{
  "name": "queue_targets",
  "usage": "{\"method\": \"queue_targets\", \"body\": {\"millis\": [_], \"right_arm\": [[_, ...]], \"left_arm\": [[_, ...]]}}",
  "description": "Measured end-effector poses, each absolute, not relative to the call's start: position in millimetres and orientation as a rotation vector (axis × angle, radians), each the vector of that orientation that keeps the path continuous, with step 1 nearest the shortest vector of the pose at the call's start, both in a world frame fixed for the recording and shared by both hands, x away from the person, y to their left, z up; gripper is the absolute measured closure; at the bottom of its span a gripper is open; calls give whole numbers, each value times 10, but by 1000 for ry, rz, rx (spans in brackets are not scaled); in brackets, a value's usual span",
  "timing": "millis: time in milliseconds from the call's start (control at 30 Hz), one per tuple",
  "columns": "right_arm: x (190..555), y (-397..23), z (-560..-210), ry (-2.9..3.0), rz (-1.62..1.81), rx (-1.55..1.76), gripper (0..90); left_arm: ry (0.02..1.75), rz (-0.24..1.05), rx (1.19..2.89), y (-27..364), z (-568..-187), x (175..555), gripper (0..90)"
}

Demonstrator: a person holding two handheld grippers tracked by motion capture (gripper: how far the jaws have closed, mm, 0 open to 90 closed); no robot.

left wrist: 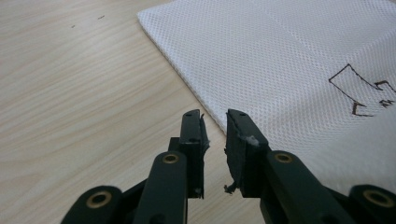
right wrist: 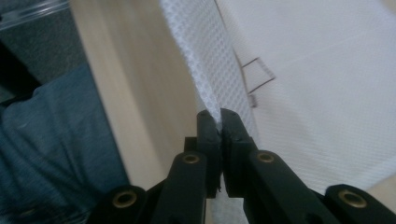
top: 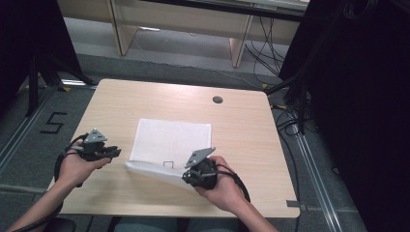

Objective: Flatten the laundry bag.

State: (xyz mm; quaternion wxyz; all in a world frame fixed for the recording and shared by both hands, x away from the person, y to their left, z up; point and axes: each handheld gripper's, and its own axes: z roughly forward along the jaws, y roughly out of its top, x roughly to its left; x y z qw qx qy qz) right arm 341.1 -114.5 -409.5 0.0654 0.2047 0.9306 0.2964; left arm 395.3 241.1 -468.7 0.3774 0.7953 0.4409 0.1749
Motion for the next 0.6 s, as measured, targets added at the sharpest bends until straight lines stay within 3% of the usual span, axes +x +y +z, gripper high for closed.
{"method": "queue_targets", "body": {"millis": [267, 600], "right_arm": [[3175, -1096, -4404, 2944, 781, 572, 878], [3293, -1049, -4619, 2984, 741, 649, 877]], "left_arm": [[997, 404, 2087, 2161, -4644, 3933, 733], [872, 331, 2153, 1735, -4624, 3921, 646]]}}
